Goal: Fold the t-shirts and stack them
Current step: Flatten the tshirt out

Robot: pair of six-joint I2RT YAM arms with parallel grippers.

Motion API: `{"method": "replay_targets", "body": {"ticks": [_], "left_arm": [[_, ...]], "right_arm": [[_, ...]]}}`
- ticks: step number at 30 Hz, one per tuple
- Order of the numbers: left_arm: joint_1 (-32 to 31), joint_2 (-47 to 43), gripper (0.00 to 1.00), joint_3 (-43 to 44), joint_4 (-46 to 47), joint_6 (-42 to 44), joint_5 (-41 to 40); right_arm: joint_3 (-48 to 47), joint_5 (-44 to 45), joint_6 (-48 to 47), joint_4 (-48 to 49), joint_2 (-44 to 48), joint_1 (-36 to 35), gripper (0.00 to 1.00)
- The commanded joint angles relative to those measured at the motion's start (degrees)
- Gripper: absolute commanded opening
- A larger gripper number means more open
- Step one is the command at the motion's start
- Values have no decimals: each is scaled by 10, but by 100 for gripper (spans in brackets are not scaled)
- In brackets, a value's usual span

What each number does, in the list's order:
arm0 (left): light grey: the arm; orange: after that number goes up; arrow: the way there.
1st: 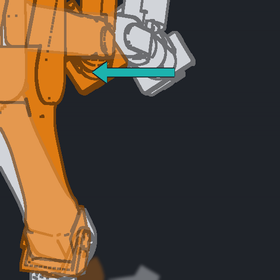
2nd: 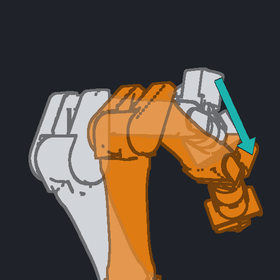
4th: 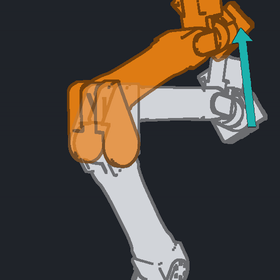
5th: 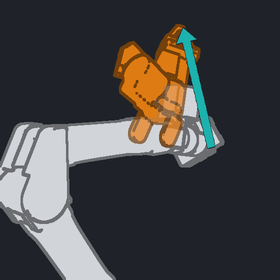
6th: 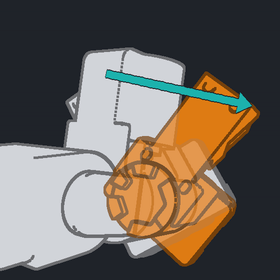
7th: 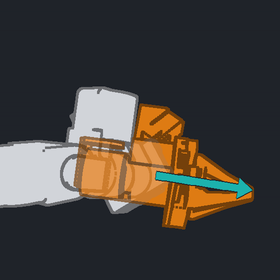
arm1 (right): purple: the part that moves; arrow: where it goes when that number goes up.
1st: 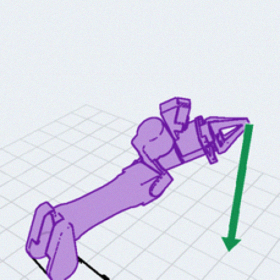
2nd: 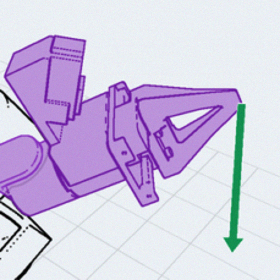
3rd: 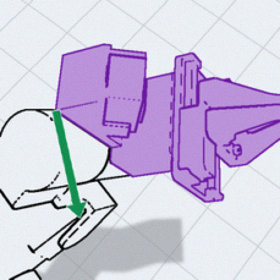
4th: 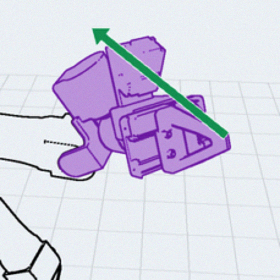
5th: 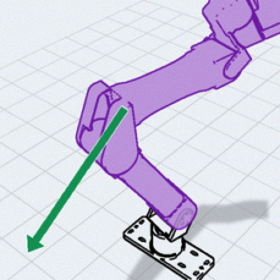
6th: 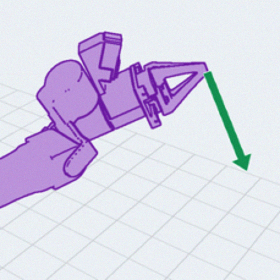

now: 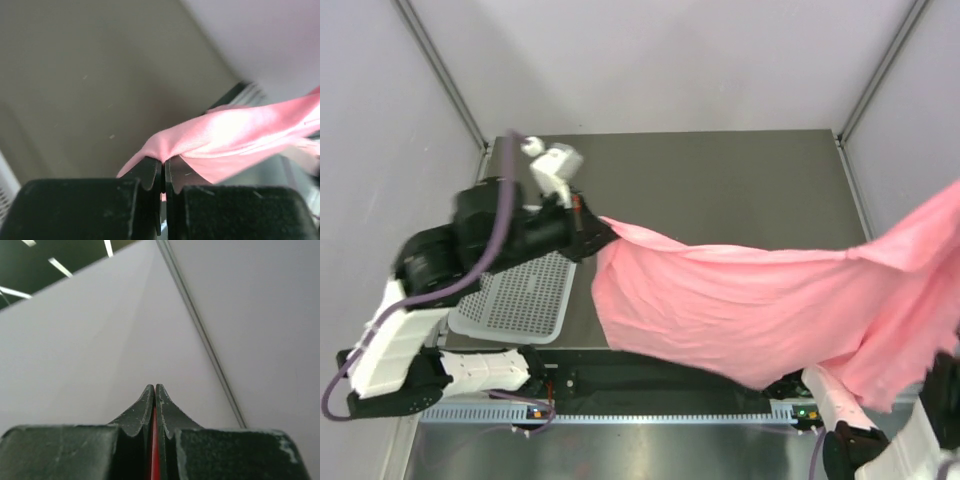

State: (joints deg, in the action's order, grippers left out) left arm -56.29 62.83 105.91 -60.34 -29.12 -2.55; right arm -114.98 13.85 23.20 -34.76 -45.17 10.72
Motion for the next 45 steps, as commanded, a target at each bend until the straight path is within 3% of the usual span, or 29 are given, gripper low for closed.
{"method": "replay_targets", "body": {"ticks": [1, 4, 8, 14, 18, 23, 29, 45], "left_arm": [[4, 62, 0, -58, 29, 39, -99], [24, 106, 0, -102, 62, 64, -143], [185, 181, 0, -159, 137, 65, -82], [252, 328, 0, -124, 233, 104, -119], [272, 428, 0, -65, 263, 119, -122], [280, 540, 0, 20, 275, 146, -129], [302, 611, 0, 92, 254, 172, -148], [381, 636, 0, 121, 198, 199, -176]], "right_arm": [[127, -21, -13, 71, -44, -8, 0], [248, -27, -20, 161, -58, -7, 0], [365, -41, -28, 282, -136, -6, 0], [412, -92, -26, 476, -313, -4, 0], [375, -123, -5, 529, -431, -5, 0], [327, -154, 0, 559, -544, -5, 0], [271, -175, 13, 558, -616, -3, 0], [247, -247, 32, 469, -627, -29, 0]]}}
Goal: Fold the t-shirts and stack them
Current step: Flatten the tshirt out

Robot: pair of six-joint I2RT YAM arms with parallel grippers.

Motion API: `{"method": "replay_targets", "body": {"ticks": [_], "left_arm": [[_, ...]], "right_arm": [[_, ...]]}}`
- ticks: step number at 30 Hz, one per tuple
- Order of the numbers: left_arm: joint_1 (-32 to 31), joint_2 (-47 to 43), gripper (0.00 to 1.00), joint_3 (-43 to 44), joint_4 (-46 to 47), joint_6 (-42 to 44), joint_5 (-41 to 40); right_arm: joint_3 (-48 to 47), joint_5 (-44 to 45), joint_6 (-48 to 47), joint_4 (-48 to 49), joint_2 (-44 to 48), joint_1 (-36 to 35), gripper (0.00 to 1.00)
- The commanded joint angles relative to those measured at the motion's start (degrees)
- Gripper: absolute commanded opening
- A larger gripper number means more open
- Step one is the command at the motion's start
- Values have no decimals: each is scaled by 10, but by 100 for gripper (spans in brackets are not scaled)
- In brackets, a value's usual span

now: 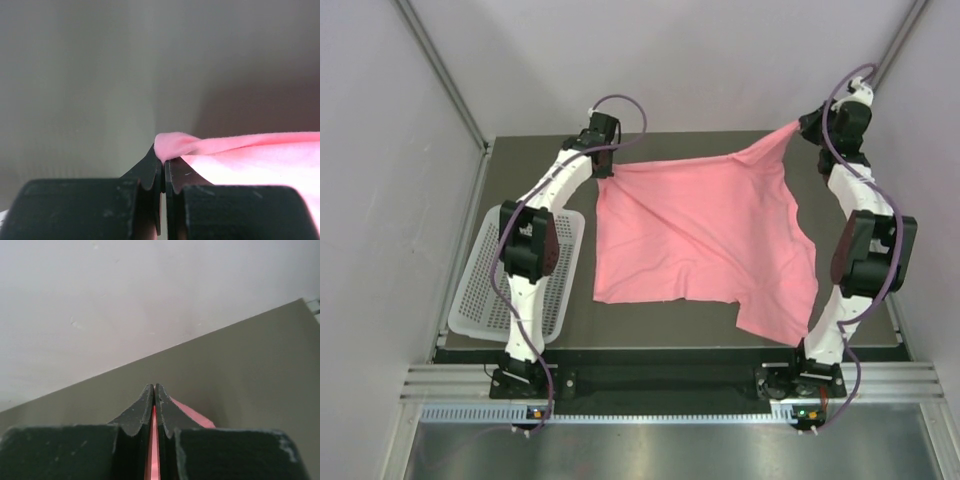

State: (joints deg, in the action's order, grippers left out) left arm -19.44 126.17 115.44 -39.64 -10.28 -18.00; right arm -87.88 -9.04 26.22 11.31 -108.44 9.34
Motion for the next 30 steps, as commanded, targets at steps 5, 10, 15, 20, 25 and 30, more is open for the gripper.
{"method": "replay_targets", "body": {"ticks": [5, 10, 15, 20, 25, 30], "left_arm": [[14, 14, 0, 32, -17, 18, 5], [14, 21, 0, 58, -37, 12, -3], [14, -20, 0, 69, -57, -15, 2], [14, -122, 0, 57, -80, -37, 42], [14, -296, 0, -42, -74, -41, 86], [6, -452, 0, -136, -66, -74, 118]], "right_arm": [[-19, 1, 1, -5, 6, -14, 0], [-39, 14, 8, -37, 4, -12, 0], [-73, 50, 16, -89, 51, -9, 0], [-119, 87, 13, -147, 162, -8, 0], [-128, 131, 4, -208, 327, -8, 0], [-143, 171, -18, -269, 466, -8, 0]]}}
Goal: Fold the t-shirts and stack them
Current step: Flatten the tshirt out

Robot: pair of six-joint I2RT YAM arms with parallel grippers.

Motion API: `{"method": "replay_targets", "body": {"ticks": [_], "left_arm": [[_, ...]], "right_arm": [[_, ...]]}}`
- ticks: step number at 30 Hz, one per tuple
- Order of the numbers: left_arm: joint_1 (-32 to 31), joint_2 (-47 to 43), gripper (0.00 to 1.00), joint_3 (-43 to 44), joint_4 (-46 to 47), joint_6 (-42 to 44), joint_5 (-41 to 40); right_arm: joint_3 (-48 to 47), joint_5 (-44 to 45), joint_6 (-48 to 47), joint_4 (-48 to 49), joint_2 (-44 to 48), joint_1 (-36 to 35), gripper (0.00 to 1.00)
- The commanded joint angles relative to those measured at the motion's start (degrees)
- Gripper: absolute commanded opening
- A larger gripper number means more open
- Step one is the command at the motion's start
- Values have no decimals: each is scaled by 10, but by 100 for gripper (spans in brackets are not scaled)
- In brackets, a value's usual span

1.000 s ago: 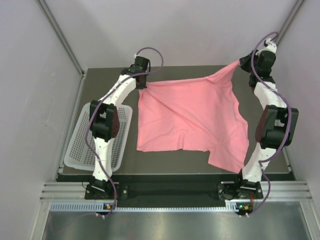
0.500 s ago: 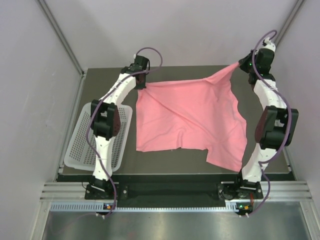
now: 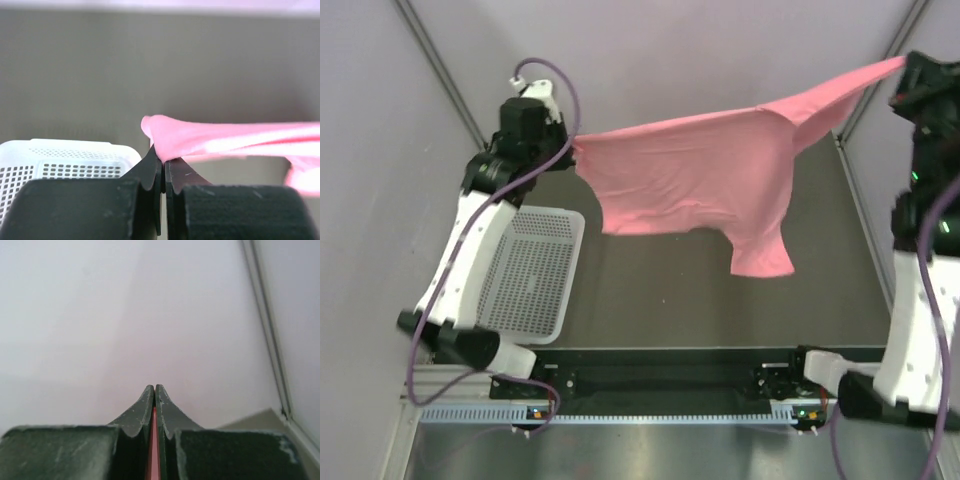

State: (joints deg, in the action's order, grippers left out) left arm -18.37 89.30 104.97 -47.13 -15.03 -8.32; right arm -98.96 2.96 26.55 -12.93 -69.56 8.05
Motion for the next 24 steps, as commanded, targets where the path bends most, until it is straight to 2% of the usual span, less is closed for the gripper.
{"method": "replay_targets", "body": {"ticks": [1, 7, 14, 20, 24], "left_arm": [[-12, -116, 0, -34, 7, -30, 20], [-62, -200, 0, -5, -4, -54, 6], [-75, -254, 0, 66, 27, -56, -10], [-82, -208, 0, 89, 48, -33, -11], [-81, -131, 0, 59, 56, -21, -11]], "right_arm": [[-41, 55, -25, -45, 113, 5, 0], [-81, 75, -61, -98, 230, 5, 0], [-145, 115, -91, -155, 264, 5, 0], [-121, 116, -100, -127, 225, 5, 0], [-15, 117, -104, -62, 203, 5, 0]]}}
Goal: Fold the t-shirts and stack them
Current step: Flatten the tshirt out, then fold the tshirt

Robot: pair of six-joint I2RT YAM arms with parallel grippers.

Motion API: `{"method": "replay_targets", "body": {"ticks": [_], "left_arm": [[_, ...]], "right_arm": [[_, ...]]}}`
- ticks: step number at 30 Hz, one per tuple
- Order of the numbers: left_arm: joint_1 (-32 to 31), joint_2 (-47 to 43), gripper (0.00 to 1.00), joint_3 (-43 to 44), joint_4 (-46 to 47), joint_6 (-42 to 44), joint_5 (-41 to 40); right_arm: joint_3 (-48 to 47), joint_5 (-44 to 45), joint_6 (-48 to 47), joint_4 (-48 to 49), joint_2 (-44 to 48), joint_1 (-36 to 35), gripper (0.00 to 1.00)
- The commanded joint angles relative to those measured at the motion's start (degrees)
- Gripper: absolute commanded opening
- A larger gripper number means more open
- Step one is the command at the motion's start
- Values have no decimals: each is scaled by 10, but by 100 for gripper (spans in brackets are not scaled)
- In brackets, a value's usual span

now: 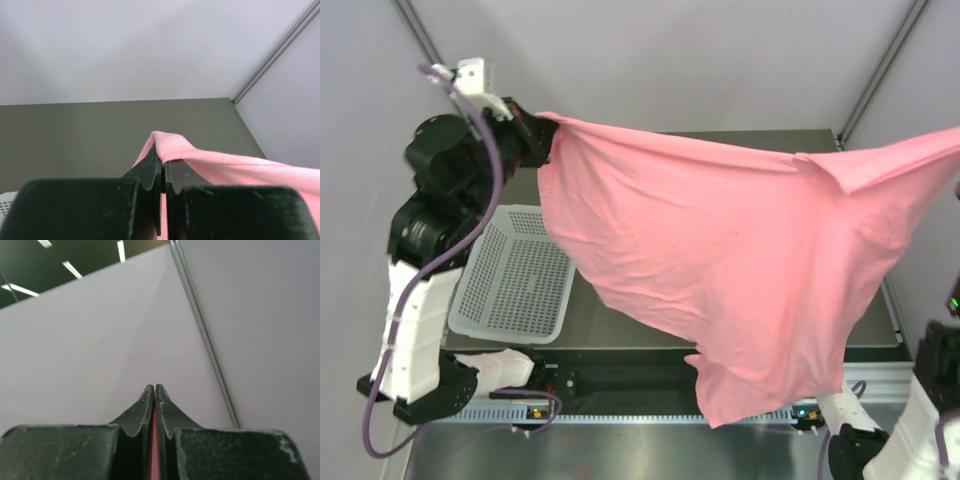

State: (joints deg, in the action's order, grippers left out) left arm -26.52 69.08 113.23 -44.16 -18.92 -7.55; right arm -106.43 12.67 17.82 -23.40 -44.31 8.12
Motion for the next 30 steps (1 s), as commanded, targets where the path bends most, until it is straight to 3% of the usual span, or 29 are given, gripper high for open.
{"method": "replay_targets", "body": {"ticks": [1, 7, 13, 20, 24, 30], "left_arm": [[1, 83, 0, -36, 32, 23, -14], [2, 207, 0, -152, 134, 71, -12], [5, 432, 0, -59, 146, 122, -24], [23, 647, 0, 123, 142, 136, -92], [39, 687, 0, 158, 154, 135, -83], [56, 700, 0, 154, 169, 146, -85]], "right_arm": [[117, 21, -15, 82, -58, 4, 0], [327, 14, -3, 216, -139, 4, 0], [407, 8, -24, 361, -324, 19, 0], [274, -44, -13, 383, -563, 35, 0], [165, -56, -12, 357, -665, 35, 0], [95, -81, 5, 317, -713, 35, 0]]}}
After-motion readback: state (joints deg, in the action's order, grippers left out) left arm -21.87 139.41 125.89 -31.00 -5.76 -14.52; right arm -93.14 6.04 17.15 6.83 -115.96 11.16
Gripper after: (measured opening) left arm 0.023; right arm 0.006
